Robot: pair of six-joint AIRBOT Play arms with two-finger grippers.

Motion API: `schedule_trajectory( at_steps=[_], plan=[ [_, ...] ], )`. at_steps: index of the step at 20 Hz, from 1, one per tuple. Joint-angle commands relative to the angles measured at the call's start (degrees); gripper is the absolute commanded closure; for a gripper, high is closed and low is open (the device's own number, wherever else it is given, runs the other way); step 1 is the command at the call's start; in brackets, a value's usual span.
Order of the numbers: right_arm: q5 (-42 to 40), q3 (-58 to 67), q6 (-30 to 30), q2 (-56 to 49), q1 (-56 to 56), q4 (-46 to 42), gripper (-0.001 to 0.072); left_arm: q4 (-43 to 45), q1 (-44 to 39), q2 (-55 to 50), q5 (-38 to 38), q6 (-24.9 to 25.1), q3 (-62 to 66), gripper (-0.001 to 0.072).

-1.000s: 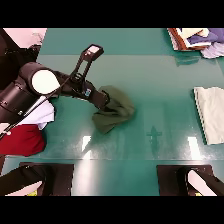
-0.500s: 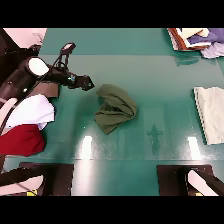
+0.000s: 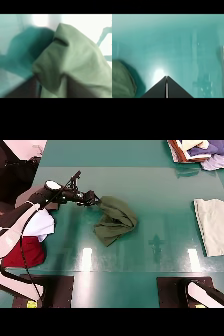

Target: Fold the shirts.

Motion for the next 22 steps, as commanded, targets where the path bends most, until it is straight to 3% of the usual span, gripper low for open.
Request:
schedule_trajectory(
  at_steps=[1,4,7,8,10,11,15,21,22],
  plan=[
    [4.4,0.0,0.0,-1.9,2.0,0.1,0.0694,-3.4,0.2,-1.3,2.2,2.0,0.2,0.0679],
    [3.9,-5.2,0.0,-2.1,9.5,0.0,0.0693,-2.0,0.9,-0.6,-0.1,2.0,3.7,0.0681],
    [-3.1,-19.6,0.0,-0.5,19.7,0.7,0.0692,6.3,1.2,2.3,-2.0,0.9,9.2,0.0681],
    [-6.5,-24.5,-0.1,-0.5,22.9,3.2,0.0660,9.9,1.2,3.6,-2.6,0.4,10.8,0.0681],
    [-14.7,-33.1,-3.2,-1.7,28.9,11.5,0.0204,14.6,1.2,6.0,-3.8,0.4,12.9,0.0681],
    [-19.4,-36.3,-4.4,-3.3,31.8,15.3,0.0076,16.7,1.2,7.0,-4.1,0.4,13.4,0.0680],
    [-32.9,-40.2,-5.0,-11.6,40.9,19.7,0.0078,18.6,1.2,8.6,-7.0,0.4,13.6,0.0680],
    [-39.3,-35.5,-7.3,-21.6,47.2,27.5,0.0090,19.3,1.2,8.6,-8.2,0.4,13.6,0.0680],
    [-39.7,-34.2,-7.4,-22.6,47.6,27.4,0.0158,19.3,1.2,8.6,-8.2,0.4,13.6,0.0680]
  ],
)
